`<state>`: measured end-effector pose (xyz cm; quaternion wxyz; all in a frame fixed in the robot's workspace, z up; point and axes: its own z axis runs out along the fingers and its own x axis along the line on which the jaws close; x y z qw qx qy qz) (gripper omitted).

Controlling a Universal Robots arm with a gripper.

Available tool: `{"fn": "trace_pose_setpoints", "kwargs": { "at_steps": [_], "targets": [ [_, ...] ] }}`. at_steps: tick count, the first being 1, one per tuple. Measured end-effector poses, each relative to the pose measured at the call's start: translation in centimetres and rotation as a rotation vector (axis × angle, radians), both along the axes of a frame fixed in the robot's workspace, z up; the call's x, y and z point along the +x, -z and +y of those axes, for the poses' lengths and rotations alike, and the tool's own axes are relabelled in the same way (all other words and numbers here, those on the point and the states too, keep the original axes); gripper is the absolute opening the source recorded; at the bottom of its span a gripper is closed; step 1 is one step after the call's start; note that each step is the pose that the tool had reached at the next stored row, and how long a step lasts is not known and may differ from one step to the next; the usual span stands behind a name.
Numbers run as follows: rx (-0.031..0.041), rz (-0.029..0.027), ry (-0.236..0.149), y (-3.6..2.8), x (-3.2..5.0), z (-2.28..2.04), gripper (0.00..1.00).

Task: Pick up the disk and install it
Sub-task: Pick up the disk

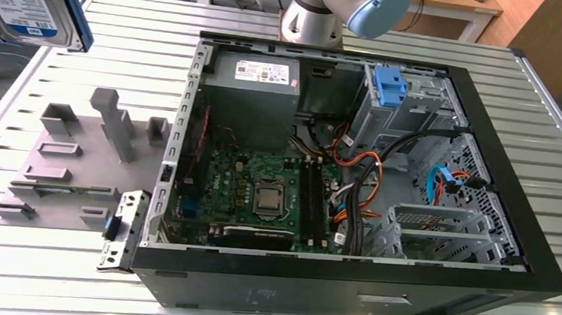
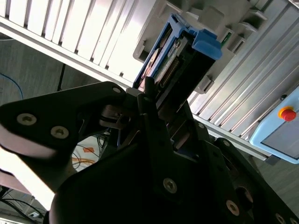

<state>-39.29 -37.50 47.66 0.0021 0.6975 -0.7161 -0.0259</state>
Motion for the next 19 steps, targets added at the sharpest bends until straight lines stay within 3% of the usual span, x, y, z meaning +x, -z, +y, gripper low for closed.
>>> {"fn": "trace_pose_setpoints", "kwargs": {
  "at_steps": [6, 19],
  "targets": [
    [-0.0001, 0.0002, 0.000, -0.95, 0.00, 0.00, 0.35],
    [-0.0001, 0.0001, 0.000, -1.02, 0.23, 0.00, 0.35]
  ]
}}
